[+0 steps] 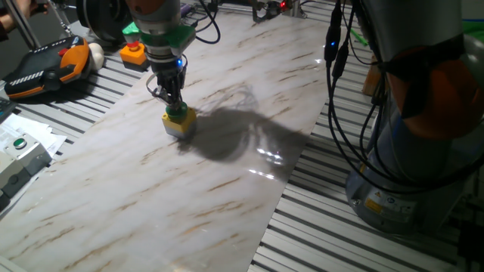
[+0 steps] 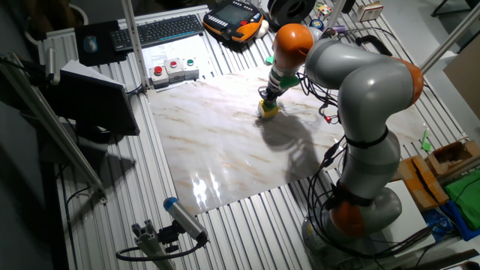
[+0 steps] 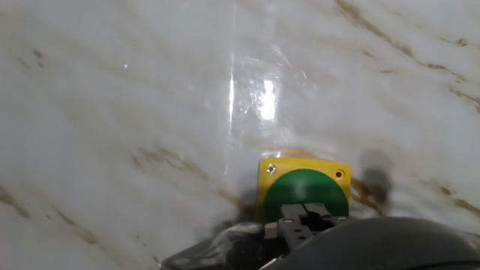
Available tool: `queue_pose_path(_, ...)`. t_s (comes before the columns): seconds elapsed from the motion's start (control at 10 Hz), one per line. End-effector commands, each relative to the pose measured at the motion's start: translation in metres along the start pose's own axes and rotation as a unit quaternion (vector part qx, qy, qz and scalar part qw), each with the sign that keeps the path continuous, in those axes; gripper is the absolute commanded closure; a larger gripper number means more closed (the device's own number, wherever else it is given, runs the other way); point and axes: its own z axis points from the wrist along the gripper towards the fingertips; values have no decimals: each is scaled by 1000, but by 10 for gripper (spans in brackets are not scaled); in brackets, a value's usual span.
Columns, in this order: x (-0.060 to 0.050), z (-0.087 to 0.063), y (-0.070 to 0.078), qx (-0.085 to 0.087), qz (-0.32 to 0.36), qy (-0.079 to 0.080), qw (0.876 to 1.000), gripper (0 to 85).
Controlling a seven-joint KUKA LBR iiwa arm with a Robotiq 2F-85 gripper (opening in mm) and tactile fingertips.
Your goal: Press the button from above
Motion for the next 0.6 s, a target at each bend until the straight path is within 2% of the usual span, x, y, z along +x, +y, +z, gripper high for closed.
queue_pose_path(0.0,0,0,0,-1,0,-1,1000,843)
queue_pose_path(0.5,0,5,-1,-4,-1,5,1000,843)
